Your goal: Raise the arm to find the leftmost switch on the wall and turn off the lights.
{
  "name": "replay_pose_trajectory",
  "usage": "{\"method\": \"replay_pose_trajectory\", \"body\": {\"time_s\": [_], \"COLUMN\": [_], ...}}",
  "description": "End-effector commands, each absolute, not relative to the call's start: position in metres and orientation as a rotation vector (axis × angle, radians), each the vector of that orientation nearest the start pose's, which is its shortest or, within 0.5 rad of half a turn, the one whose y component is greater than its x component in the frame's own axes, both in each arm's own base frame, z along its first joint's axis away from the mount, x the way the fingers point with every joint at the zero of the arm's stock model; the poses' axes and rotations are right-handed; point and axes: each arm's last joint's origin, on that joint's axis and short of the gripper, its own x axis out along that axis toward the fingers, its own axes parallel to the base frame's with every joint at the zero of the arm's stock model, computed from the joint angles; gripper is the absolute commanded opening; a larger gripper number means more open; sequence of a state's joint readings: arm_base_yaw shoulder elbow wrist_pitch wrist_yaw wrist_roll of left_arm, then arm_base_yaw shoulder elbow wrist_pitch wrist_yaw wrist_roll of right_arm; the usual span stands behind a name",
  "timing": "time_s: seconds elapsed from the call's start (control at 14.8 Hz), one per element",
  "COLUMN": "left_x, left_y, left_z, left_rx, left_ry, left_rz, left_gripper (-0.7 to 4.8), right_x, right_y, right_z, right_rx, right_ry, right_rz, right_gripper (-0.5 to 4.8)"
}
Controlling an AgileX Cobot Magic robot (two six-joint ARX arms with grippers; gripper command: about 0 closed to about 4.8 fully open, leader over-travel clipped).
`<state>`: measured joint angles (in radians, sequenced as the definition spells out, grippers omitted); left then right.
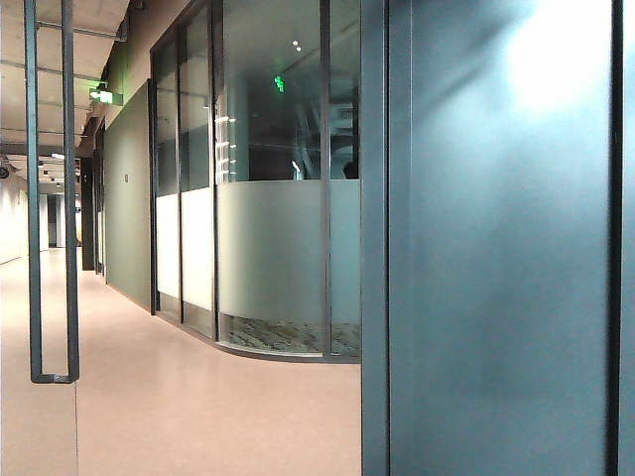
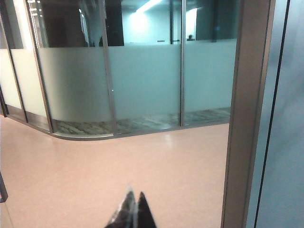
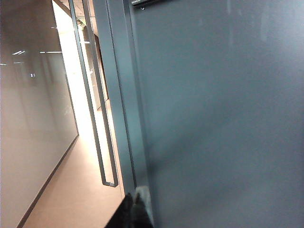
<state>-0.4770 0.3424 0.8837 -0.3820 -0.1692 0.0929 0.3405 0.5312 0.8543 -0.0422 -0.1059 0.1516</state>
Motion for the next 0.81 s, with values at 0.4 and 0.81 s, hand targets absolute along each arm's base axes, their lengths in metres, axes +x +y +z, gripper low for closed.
{"method": "replay_pose_trajectory", "body": {"time_s": [0.4, 0.81], "left_x": [0.0425, 0.041], "left_y": [-0.0165, -0.0074], "left_z": [0.3857, 0.3844], "left_rx": [0.036, 0.052], "left_ry": [-0.173, -0.17], "left_rz": [-0.301, -0.158], "left_gripper": [-0.05, -0.05], "right_x": [0.0904, 0.0904], "right_y": [0.0353, 0.0353], "right_z": [0.4016, 0.4016], "right_rx": [0.181, 0.181], "right_ry": [-0.269, -0.268], "right_rz": [0.466, 0.465], "right_gripper": [-0.01, -0.01]}}
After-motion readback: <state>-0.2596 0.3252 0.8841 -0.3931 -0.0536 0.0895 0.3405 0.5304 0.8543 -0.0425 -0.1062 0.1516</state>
